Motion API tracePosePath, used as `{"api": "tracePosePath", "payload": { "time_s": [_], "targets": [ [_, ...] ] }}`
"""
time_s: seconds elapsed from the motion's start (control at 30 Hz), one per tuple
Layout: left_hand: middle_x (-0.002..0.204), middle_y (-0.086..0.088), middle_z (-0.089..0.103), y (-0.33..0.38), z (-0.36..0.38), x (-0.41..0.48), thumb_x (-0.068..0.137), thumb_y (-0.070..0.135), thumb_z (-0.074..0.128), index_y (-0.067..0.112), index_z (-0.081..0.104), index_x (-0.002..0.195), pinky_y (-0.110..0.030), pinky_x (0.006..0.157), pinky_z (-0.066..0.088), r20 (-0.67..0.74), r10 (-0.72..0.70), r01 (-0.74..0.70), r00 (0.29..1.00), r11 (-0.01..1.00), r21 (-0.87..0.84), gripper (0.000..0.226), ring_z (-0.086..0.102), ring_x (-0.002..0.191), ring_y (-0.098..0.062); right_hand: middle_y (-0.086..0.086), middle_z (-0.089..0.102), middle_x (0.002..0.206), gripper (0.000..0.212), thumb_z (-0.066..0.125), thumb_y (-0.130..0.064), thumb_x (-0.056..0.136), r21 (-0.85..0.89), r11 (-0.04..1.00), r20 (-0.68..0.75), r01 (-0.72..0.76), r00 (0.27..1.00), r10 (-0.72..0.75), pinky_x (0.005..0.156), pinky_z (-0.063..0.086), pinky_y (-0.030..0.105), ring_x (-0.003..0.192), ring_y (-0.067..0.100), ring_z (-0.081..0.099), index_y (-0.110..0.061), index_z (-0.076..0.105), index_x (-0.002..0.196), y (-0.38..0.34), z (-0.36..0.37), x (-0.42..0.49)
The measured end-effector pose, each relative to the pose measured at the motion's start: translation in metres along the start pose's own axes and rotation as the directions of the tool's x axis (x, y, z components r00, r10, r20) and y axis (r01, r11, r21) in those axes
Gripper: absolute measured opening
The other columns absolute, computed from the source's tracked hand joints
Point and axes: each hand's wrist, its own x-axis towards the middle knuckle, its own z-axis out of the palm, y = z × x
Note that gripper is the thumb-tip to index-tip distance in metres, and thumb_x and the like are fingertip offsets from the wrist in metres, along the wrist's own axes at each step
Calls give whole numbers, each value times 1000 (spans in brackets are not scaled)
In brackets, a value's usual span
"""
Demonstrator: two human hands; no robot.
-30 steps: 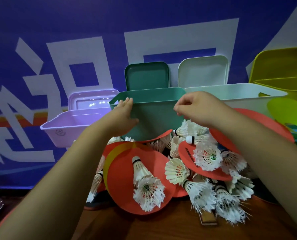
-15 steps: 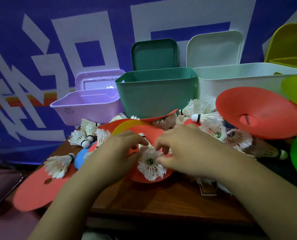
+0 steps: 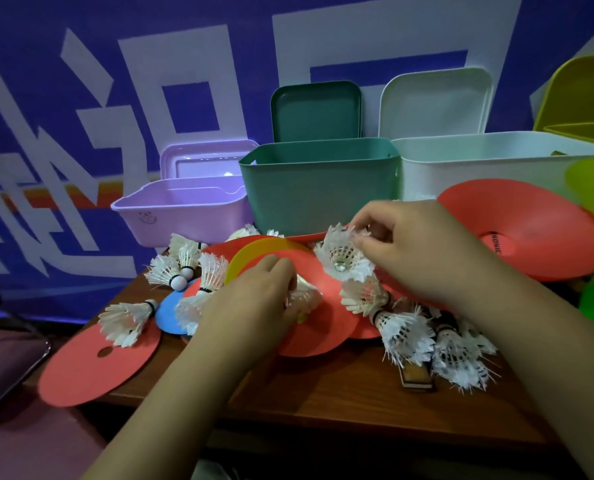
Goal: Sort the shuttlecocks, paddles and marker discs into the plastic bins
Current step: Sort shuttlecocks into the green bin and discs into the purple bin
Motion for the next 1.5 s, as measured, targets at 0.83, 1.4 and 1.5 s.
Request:
{"api": "tracePosePath", "payload": {
  "time_s": [0.83,1.4,1.5],
  "targets": [
    [79,-11,71,-84,-69,252,93,8,58,4,74,83,-35,70,55,-260,-404,383,877,915,-130,20,67,78,-32,4,76,83,15,65,-6,100,585,776,-145,-236,911,386,80,66,50,64,21,77,-17,75,100,48,-16,138],
    [96,-7,62,-127,-21,220,107,32,54,10,69,82,-32,78,38,-121,-138,141,983,990,20,36,58,90,-29,18,63,118,25,65,-8,95,630,605,226,-486,861,456,89,65,44,102,27,76,-1,59,118,35,43,264],
    [104,-9,68,-127,-21,219,106,26,54,7,78,94,-34,89,48,-96,-104,108,990,994,34,33,61,97,-27,16,74,111,20,58,-7,88,396,816,106,-422,903,416,94,62,47,107,32,74,-3,75,99,41,55,268]
  ]
}}
